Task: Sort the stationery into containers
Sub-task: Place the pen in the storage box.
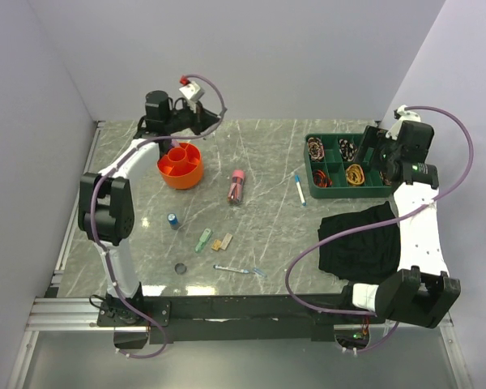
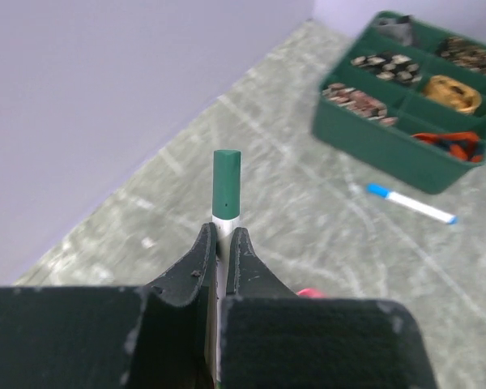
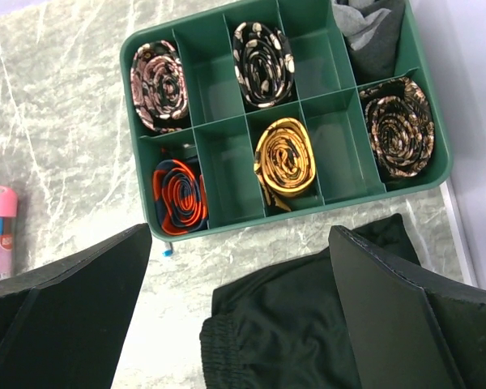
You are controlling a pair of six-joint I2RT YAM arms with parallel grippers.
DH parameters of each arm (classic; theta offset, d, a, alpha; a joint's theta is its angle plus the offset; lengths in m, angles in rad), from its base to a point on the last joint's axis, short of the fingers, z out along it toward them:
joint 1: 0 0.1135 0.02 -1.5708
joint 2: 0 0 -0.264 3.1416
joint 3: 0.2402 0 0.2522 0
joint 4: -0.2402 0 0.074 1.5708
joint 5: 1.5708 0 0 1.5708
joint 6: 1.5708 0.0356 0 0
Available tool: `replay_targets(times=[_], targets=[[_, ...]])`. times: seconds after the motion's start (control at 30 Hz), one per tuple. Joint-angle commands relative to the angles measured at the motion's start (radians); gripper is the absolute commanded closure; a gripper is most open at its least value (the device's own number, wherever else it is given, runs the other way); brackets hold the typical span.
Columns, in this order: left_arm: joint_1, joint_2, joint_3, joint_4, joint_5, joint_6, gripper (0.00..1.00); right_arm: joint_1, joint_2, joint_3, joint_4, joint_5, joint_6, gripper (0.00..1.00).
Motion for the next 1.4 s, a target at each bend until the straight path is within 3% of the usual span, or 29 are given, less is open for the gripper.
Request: replay_targets(times=[0.0,0.23,0.67,0.77,0.97,1.17,1.37], targets=[[0.068,0.046,-0.002,0.092,0.066,-0.016,0.99,0.019,0.017,0.052,0.022,0.026,-0.026,0.01],[0.122,0.091,-0.057,0.122,0.076,-0.002,0.99,0.049,0.047,0.08,0.002,0.057,-0.056,0.01],[0.145,0.13,-0.117,0.147,0.065,0.004,0.86,0.115,0.079,0.097,-0.001,0.092,-0.107,0.01],[0.148,0.111,-0.134,0.13,0.053,0.007,0.74,0.124,0.09,0.106,0.002,0.094,-0.107,0.0],[0.159,0.035,-0.151,0.079,0.04,0.041,0.61,0.135,0.094,0.094,0.018,0.085,-0.101,0.0],[0.159,-0.069,-0.119,0.087,0.089,-0.074,0.59,0.137,0.077,0.06,0.045,0.065,-0.085,0.0],[0.064,-0.107,-0.013,-0.115,0.068,0.005,0.55,0.138,0.059,0.026,0.052,0.039,-0.072,0.0]])
